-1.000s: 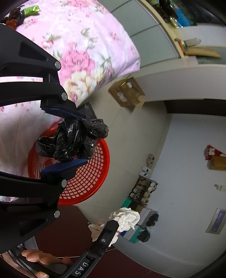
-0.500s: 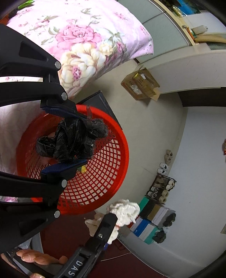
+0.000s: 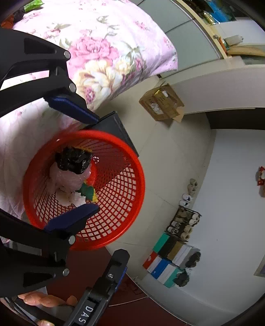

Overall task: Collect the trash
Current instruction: 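Carry both items over the red wastebasket and open both tools to drop them, then move both open tools back over the trash on the bedspread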

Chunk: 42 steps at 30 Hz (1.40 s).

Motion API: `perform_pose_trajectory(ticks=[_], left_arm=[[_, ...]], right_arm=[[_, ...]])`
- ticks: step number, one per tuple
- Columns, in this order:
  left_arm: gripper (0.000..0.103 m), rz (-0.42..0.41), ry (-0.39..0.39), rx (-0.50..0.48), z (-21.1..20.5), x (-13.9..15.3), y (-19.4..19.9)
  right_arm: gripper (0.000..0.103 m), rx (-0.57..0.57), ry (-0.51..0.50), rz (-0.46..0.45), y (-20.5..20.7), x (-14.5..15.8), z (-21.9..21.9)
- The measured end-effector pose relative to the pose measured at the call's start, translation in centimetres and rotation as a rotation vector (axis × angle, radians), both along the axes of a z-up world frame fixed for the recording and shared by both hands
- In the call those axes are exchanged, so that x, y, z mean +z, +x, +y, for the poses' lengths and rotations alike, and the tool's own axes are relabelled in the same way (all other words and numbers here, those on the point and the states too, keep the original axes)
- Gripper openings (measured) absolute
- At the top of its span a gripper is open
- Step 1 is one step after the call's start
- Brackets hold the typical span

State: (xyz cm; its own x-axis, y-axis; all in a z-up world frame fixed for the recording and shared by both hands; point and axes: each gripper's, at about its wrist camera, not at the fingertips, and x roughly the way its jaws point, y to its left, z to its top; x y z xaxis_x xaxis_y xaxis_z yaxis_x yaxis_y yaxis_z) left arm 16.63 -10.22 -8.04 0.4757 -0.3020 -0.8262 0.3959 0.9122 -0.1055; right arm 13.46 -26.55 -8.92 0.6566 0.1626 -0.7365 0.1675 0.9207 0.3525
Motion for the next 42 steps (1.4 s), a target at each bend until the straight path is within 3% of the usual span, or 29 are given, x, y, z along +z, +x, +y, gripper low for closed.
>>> perform_pose_trajectory(ticks=[12,14,25,35,42], left_arm=[[0.085,-0.108,-0.049,0.095,5.8,4.8,-3.1],[0.086,-0.131,-0.046,0.117,7.1,5.4,-3.7],[0.087,-0.238,-0.031,0.289,17.7,9.4,-8.6],[0.088,-0.223,-0.038,0.522,29.0,8.6,-14.5],[0.088,-0.189,-0.038,0.549,30.5,6.7,-18.6]], right_arm=[[0.06,0.054,-0.024,-0.088,-1.9,3.1,2.4],[0.067,0.074,-0.033,-0.109,-2.2,3.7,3.3],[0.07,0.252,-0.061,-0.175,-3.2,5.0,10.6],[0.07,0.406,-0.067,-0.184,-3.5,5.5,17.2],[0.07,0.486,-0.068,-0.179,-4.4,5.5,21.2]])
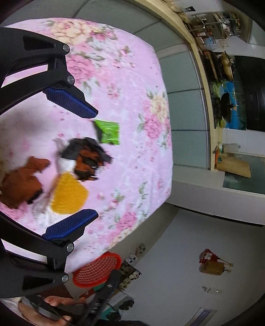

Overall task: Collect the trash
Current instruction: 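Move both open tools back over the trash on the bedspread, then grasp the brown plastic bag with the left tool while the right tool grasps the yellow foam sleeve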

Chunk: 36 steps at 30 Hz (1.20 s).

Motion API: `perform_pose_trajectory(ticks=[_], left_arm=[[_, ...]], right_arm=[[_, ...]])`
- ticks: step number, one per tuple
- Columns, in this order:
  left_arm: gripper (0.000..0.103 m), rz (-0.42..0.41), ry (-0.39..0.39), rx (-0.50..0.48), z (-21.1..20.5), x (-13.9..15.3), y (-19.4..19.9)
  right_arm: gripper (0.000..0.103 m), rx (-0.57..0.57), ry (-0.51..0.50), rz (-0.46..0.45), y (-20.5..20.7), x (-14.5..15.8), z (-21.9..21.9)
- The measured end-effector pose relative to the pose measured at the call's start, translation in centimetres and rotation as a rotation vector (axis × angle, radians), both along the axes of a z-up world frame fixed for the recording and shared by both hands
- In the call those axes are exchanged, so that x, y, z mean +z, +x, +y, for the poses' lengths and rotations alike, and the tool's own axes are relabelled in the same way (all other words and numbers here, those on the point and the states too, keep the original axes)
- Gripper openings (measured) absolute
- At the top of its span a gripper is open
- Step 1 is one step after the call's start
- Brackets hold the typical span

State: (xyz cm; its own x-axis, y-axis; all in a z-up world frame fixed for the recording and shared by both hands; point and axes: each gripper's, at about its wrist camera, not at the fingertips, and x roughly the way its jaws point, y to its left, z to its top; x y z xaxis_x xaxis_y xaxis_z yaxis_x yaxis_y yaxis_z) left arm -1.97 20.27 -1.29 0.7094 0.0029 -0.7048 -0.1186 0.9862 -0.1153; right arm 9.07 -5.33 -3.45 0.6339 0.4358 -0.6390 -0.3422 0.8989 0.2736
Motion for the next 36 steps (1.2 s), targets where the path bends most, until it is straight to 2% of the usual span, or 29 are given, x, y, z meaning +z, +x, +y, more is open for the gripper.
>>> perform_pose_trajectory(ticks=[5,11,17,18,19,24,28,36], left_arm=[[0.088,0.043,-0.033,-0.022,-0.8,-2.2,-1.9],[0.088,0.137,-0.104,-0.043,-2.6,-6.7,-3.4],[0.087,0.17,-0.109,-0.033,-3.4,-9.1,-3.7],[0.083,0.171,-0.111,-0.03,-3.3,-9.2,-3.7],[0.076,0.174,-0.114,-0.029,-3.2,-9.4,-3.6],[0.058,0.169,-0.153,-0.024,-2.7,-9.6,-3.5],[0.05,0.157,-0.155,-0.029,-2.5,-9.5,-3.5],[0.045,0.116,-0.157,0.001,-0.7,-8.2,-4.6]], right_arm=[[0.07,0.033,-0.004,-0.001,-0.5,0.2,1.6],[0.07,0.037,-0.005,0.0,-0.7,0.4,2.0],[0.07,0.051,-0.009,0.017,-0.8,0.0,2.4],[0.07,0.054,-0.01,0.018,-0.8,-0.1,2.5],[0.07,0.058,-0.012,0.019,-0.8,-0.2,2.5],[0.07,0.079,-0.023,0.032,-0.7,-0.6,3.3],[0.07,0.11,-0.035,0.049,-0.6,-1.0,4.3],[0.07,0.188,-0.059,0.081,-0.5,-2.0,7.0]])
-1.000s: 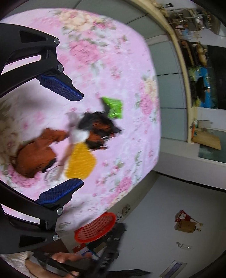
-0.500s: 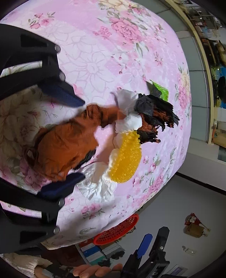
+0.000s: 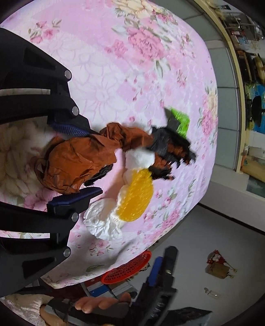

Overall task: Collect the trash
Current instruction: 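Grasp the brown plastic bag with the left tool while the right tool grasps the yellow foam sleeve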

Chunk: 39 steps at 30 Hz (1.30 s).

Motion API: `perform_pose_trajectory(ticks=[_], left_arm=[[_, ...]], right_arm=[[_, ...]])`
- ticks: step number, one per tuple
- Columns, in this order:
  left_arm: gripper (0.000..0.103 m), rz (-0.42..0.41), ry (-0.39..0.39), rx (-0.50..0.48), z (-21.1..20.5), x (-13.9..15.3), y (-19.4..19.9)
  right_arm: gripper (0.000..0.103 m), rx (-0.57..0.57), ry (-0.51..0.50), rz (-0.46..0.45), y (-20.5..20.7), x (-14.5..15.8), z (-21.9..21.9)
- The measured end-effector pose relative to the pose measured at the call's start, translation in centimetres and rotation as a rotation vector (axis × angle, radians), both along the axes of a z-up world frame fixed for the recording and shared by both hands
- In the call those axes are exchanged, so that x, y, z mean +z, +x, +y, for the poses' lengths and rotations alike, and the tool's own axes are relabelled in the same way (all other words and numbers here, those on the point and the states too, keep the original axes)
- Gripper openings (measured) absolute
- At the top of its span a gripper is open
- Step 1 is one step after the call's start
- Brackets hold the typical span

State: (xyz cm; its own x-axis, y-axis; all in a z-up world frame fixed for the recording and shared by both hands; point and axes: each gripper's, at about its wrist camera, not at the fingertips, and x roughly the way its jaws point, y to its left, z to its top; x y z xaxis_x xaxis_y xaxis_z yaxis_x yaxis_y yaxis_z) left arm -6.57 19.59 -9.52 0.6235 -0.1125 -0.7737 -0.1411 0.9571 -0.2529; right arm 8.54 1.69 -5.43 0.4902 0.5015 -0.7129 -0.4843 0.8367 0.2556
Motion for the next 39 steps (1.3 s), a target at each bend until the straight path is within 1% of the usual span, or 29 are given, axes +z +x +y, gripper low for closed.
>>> perform_pose_trajectory(ticks=[5,6,8,13,18,22,26,29,30,33,36,39], left_arm=[[0.045,-0.047,0.01,0.059,2.3,1.8,-1.1],[0.045,-0.055,0.012,0.07,2.7,2.1,-1.3],[0.045,-0.074,0.019,0.1,3.7,2.8,-1.6],[0.045,-0.097,0.017,0.14,5.3,3.5,-2.1],[0.045,-0.095,0.013,0.149,6.0,3.5,-2.1],[0.045,-0.095,0.009,0.15,6.4,3.3,-2.0],[0.045,-0.092,0.006,0.155,6.6,3.1,-1.9],[0.045,-0.088,0.006,0.157,6.8,2.9,-1.8],[0.045,-0.087,0.006,0.158,6.8,2.9,-1.7],[0.045,-0.085,0.005,0.16,6.8,2.8,-1.7],[0.045,-0.085,0.011,0.161,6.7,2.8,-1.7],[0.045,-0.086,0.022,0.163,6.6,2.8,-1.7]], right_arm=[[0.071,0.057,-0.022,0.01,-0.1,-0.5,1.8],[0.074,0.074,-0.027,0.015,-0.1,-0.7,2.3],[0.085,0.096,-0.031,0.029,-0.1,-1.0,2.9],[0.085,0.156,-0.056,0.076,0.1,-2.6,4.8],[0.085,0.222,-0.102,0.114,0.1,-4.3,6.8],[0.085,0.257,-0.148,0.112,0.2,-5.4,8.1],[0.085,0.265,-0.163,0.117,0.5,-6.2,8.5],[0.085,0.275,-0.169,0.095,0.4,-6.3,8.5],[0.079,0.275,-0.17,0.088,0.3,-6.3,8.5],[0.068,0.284,-0.163,0.084,0.3,-6.1,8.4],[0.061,0.283,-0.166,0.063,0.2,-5.7,8.4],[0.059,0.273,-0.158,0.04,0.1,-5.1,8.0]])
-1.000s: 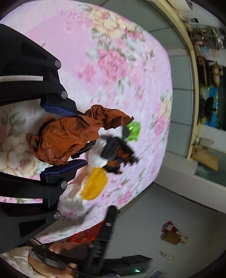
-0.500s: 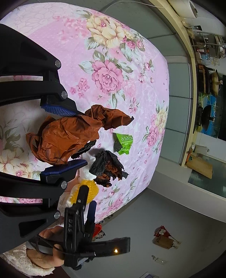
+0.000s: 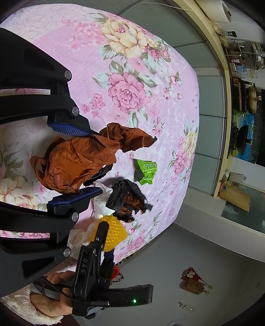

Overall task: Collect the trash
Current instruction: 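Grasp the brown plastic bag with the left tool while the right tool grasps the yellow foam sleeve, then carry both items over the red wastebasket and open both tools to drop them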

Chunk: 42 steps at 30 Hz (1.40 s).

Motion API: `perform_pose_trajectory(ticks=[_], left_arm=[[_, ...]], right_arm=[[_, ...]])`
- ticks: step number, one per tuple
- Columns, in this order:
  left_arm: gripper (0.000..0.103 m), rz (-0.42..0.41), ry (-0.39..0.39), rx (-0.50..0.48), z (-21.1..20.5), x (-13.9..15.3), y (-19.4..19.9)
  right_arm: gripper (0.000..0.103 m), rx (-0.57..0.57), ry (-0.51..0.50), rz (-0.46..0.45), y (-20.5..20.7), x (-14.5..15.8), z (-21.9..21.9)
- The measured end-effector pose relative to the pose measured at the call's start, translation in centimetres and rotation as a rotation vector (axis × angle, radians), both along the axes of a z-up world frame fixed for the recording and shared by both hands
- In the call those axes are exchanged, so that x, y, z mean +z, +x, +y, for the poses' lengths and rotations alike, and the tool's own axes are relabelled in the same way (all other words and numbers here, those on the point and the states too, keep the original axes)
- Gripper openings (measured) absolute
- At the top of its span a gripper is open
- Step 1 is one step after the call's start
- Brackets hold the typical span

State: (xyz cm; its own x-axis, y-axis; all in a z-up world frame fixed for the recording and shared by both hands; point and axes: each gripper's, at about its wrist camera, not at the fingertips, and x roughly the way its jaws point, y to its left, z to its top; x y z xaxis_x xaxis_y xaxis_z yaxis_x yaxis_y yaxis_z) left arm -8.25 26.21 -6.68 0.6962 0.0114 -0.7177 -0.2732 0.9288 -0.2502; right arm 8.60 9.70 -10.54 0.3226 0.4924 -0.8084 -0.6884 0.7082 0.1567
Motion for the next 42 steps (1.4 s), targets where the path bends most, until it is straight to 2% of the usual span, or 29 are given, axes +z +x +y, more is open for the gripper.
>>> perform_pose_trajectory(ticks=[14,26,34,42], left_arm=[[0.046,-0.041,0.034,0.004,-0.4,1.9,-0.1],[0.046,-0.092,0.13,0.01,-1.6,5.0,1.5],[0.046,-0.134,0.204,-0.027,-3.9,7.3,3.4],[0.046,-0.18,0.238,-0.093,-6.8,9.3,5.7]], right_arm=[[0.059,-0.082,0.082,-0.13,-0.4,4.8,-2.7],[0.059,-0.165,0.166,-0.213,-1.0,8.3,-5.7],[0.059,-0.23,0.222,-0.251,-1.4,10.4,-8.2],[0.059,-0.304,0.258,-0.295,-1.7,12.1,-11.2]])
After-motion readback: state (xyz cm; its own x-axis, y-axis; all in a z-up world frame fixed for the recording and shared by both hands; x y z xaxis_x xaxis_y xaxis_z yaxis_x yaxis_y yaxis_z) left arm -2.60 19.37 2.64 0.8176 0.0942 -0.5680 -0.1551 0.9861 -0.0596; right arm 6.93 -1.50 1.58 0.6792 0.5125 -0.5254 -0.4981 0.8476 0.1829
